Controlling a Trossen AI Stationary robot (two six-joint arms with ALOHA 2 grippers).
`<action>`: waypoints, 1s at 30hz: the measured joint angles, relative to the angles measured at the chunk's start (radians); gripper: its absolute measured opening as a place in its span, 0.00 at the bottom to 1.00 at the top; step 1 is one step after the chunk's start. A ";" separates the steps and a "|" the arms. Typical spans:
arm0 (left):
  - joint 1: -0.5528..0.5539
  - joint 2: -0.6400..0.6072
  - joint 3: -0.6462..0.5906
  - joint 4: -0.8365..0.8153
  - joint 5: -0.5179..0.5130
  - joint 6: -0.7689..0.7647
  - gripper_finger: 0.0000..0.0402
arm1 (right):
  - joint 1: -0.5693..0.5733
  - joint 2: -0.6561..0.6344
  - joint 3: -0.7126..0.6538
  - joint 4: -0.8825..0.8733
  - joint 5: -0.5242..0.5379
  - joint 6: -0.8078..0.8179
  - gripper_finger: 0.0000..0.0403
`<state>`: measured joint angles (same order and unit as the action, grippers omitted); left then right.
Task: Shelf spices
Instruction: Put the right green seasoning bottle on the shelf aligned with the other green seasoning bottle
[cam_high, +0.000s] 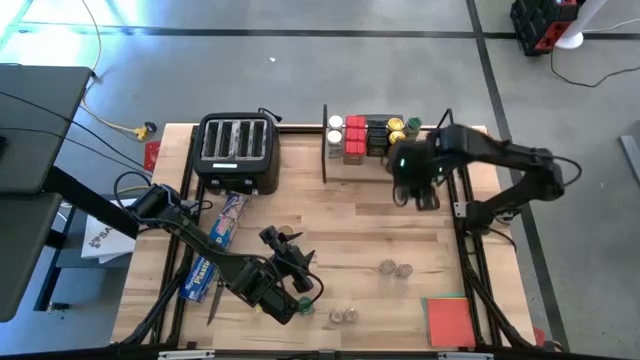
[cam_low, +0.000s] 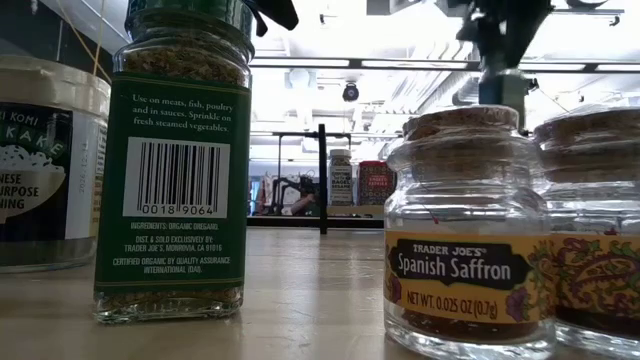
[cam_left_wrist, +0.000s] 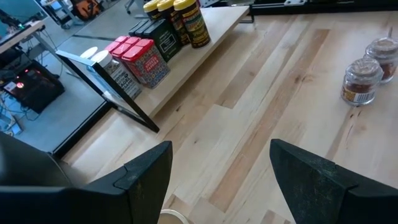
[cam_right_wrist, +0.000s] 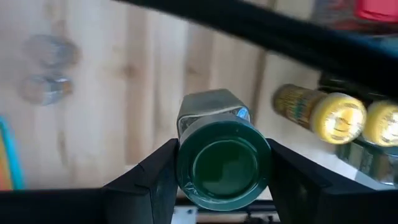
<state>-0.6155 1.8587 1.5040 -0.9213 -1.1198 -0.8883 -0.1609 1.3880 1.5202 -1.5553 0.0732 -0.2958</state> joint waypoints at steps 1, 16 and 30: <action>0.000 0.000 0.000 0.000 0.000 0.000 0.66 | -0.036 -0.018 -0.028 0.022 -0.007 -0.034 0.48; 0.002 0.000 0.000 0.001 0.001 0.001 0.66 | -0.477 -0.035 -0.282 0.229 -0.002 -0.271 0.48; 0.008 0.000 0.000 0.001 0.010 0.008 0.66 | -0.646 0.004 -0.282 0.366 0.000 -0.337 0.51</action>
<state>-0.6079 1.8584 1.5040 -0.9207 -1.1095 -0.8804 -0.8073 1.3916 1.2377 -1.1890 0.0731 -0.6331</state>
